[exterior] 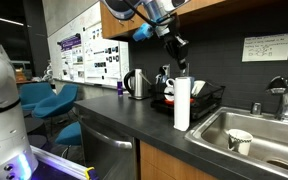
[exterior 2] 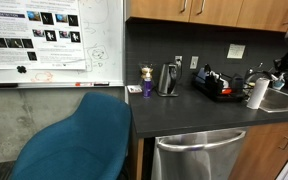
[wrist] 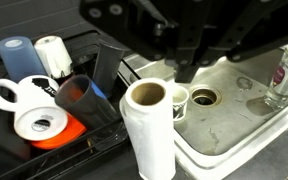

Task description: Shift the paper towel roll to the left

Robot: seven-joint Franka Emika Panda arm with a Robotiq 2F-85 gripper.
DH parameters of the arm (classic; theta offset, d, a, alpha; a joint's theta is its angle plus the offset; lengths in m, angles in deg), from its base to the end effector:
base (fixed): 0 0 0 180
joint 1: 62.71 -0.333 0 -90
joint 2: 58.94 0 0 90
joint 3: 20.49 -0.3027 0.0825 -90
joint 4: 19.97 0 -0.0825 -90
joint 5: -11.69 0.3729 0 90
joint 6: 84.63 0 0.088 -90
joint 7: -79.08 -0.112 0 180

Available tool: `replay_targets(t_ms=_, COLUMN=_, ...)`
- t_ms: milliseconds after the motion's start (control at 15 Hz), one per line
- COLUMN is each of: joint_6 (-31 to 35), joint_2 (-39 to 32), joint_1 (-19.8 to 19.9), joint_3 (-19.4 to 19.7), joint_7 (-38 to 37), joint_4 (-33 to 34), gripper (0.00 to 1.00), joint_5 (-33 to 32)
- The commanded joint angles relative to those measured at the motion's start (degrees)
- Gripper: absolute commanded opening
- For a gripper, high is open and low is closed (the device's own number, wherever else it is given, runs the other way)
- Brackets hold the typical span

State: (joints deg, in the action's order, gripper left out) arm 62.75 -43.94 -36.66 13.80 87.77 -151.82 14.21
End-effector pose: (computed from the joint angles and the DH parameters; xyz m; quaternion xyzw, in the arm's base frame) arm 0.2412 -0.4509 0.4762 0.8591 -0.4435 0.2477 0.0626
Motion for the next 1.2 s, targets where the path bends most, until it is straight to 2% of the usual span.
replay_targets(t_ms=0, joint_6=-2.34, joint_2=-4.56, joint_1=-2.76, joint_3=1.92, joint_7=3.16, joint_4=4.96, gripper=0.0, joint_5=6.35)
replay_targets(t_ms=267, joint_6=-6.32, joint_2=-8.57, joint_1=-3.77, joint_3=2.29, joint_7=5.69, joint_4=7.65, gripper=0.0, joint_5=12.63)
replay_targets(t_ms=400, joint_6=-8.36, joint_2=-10.23, joint_1=-3.18, joint_3=1.64, joint_7=5.58, joint_4=8.37, gripper=0.0, joint_5=13.8)
replay_targets(t_ms=1067, joint_6=-14.58, joint_2=-16.19, joint_1=-0.85, joint_3=-0.03, joint_7=2.59, joint_4=12.76, gripper=0.0, joint_5=12.56)
replay_targets(t_ms=1133, joint_6=-15.18, joint_2=-16.62, joint_1=-0.67, joint_3=-0.17, joint_7=1.94, joint_4=13.26, gripper=0.26, joint_5=12.17)
